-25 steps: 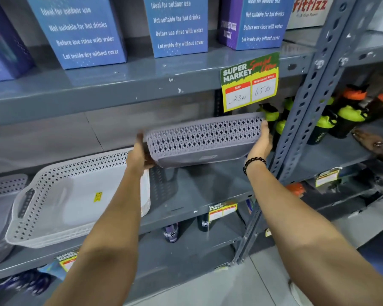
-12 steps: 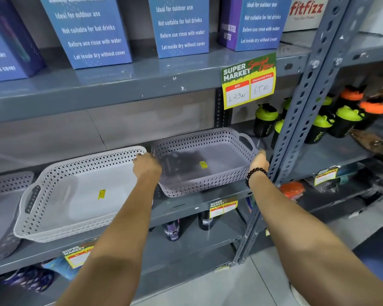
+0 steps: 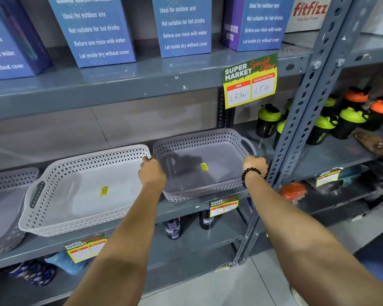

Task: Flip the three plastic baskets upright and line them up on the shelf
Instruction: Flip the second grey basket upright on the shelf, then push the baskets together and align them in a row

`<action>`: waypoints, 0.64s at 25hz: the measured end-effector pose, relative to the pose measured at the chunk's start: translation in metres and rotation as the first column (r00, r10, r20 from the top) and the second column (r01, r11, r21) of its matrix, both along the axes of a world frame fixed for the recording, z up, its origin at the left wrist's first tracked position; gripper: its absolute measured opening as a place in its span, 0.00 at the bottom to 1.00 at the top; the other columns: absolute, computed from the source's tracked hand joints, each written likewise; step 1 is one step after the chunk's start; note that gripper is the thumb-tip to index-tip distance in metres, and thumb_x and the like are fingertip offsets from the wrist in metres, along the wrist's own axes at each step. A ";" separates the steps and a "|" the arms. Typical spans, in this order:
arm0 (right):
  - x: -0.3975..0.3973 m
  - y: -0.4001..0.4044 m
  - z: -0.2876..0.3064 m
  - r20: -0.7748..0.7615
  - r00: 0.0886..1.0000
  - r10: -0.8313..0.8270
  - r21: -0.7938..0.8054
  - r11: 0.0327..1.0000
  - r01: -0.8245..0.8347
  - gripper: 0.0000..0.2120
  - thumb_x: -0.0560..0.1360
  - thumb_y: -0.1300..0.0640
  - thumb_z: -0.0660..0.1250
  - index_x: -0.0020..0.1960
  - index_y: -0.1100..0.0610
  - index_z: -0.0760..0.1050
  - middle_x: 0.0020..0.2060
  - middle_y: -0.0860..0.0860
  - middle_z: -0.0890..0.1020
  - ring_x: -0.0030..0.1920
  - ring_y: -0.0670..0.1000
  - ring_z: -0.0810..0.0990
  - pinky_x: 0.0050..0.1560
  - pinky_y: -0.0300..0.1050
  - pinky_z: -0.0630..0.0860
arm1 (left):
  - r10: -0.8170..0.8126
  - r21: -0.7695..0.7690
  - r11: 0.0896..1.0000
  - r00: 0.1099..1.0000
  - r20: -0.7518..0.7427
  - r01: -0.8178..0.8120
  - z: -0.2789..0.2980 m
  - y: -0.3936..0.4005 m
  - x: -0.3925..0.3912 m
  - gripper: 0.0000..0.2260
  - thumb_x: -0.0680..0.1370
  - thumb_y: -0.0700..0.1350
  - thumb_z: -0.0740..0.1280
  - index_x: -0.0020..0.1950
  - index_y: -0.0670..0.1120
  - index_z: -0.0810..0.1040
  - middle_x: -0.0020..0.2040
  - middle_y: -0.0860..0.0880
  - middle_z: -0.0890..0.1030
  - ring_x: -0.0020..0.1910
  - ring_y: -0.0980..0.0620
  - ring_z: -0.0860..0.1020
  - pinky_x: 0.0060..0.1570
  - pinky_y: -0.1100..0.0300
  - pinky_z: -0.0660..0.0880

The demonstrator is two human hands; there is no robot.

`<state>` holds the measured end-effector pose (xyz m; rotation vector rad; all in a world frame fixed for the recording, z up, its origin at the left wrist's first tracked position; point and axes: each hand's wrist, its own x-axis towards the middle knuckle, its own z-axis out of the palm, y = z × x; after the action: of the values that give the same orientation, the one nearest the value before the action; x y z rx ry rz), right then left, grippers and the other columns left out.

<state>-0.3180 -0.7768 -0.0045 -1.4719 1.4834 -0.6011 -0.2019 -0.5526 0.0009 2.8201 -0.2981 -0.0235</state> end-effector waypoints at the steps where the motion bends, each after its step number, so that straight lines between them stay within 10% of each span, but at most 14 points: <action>1: 0.002 0.002 0.002 -0.074 0.996 0.043 -0.069 0.996 -0.048 0.21 0.77 0.58 0.57 0.65 0.68 0.68 0.65 0.66 0.72 0.66 0.64 0.71 0.68 0.57 0.67 | -0.007 -0.014 1.000 1.000 -0.003 0.007 0.000 0.001 0.000 0.16 0.75 0.32 0.64 0.62 0.37 0.74 0.65 0.38 0.70 0.59 0.41 0.75 0.59 0.49 0.75; 7: 0.031 0.023 0.009 -0.185 0.943 0.275 -0.354 0.877 -0.325 0.19 0.74 0.64 0.59 0.64 0.70 0.68 0.64 0.67 0.73 0.67 0.63 0.69 0.70 0.56 0.65 | 0.039 -0.168 0.986 0.995 0.089 -0.024 0.010 0.013 0.006 0.17 0.79 0.48 0.61 0.62 0.37 0.74 0.62 0.37 0.75 0.59 0.38 0.75 0.58 0.46 0.73; 16: 0.094 0.127 0.018 -0.158 0.660 0.735 -0.154 0.641 -0.752 0.24 0.80 0.57 0.54 0.74 0.62 0.57 0.71 0.62 0.67 0.66 0.63 0.72 0.64 0.56 0.72 | 0.399 -0.185 0.910 0.906 0.141 -0.371 0.014 0.163 0.052 0.23 0.80 0.51 0.56 0.68 0.36 0.67 0.69 0.35 0.70 0.69 0.37 0.66 0.68 0.42 0.62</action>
<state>-0.2241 -0.6497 0.0135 -2.1116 0.7315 -0.1717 -0.1501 -0.3898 0.0146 2.6772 0.2197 0.3231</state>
